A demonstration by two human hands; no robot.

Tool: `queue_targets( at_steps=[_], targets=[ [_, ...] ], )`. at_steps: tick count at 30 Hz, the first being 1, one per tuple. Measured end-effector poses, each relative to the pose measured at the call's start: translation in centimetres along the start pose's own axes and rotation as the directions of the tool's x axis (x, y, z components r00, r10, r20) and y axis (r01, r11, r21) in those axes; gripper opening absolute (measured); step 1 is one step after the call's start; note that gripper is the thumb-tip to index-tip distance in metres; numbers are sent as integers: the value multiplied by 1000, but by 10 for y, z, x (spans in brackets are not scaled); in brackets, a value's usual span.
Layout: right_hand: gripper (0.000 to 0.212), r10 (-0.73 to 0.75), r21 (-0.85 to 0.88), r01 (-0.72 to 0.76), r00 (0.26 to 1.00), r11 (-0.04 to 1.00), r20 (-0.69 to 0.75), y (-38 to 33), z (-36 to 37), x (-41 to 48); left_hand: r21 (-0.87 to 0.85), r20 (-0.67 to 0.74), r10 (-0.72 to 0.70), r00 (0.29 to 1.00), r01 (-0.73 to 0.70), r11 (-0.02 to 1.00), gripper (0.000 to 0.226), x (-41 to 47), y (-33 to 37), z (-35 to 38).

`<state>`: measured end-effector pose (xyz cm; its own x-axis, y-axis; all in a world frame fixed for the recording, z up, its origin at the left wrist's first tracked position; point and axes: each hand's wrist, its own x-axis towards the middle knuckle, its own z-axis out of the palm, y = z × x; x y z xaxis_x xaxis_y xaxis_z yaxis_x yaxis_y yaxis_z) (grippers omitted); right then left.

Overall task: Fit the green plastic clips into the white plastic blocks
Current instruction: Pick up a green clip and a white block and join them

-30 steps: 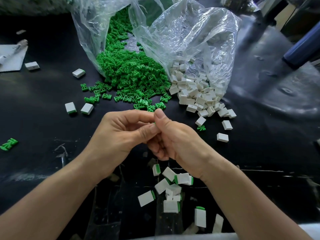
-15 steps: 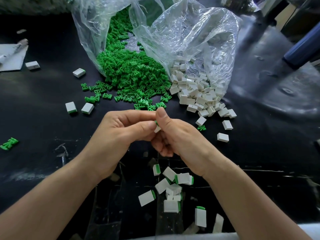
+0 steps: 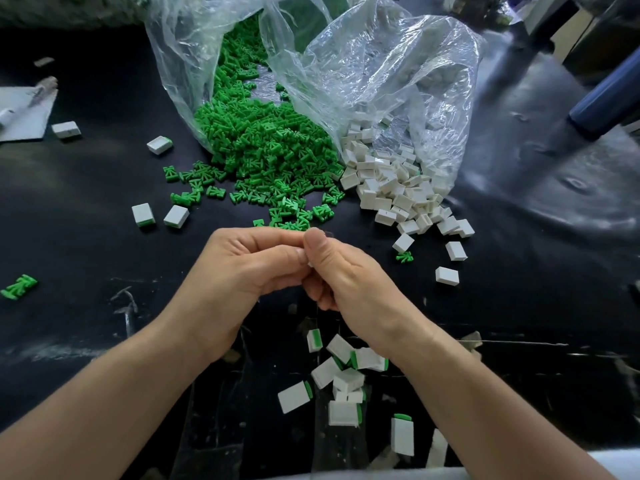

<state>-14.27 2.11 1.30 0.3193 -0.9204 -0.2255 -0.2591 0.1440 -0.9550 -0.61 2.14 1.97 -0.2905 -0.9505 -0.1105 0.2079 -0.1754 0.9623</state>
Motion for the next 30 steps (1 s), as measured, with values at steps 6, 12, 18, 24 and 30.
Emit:
queue_targets(
  at_steps=[6, 12, 18, 24, 30],
  targets=[
    [47, -21, -60, 18, 998, 998, -55, 4, 3, 2, -42, -39, 3, 999, -5, 999, 21, -2, 3, 7],
    [45, -78, -163, 63, 993, 985, -89, 6, 5, 5, -62, -74, -19, 997, 14, 998, 24, -2, 0, 6],
    [54, -73, -106, 65, 995, 992, -73, 8, 3, 5, -26, -35, -10, 999, 9, 1000, 24, -3, 3, 7],
    [65, -74, -280, 53, 995, 959, -64, -3, -6, 4, -30, -73, -46, 996, 44, 999, 19, -1, 1, 4],
    [32, -226, -563, -36, 894, 826, -388, -1, -44, 10, 161, -113, -30, 993, 48, 986, 25, -1, 1, 2]
  ],
)
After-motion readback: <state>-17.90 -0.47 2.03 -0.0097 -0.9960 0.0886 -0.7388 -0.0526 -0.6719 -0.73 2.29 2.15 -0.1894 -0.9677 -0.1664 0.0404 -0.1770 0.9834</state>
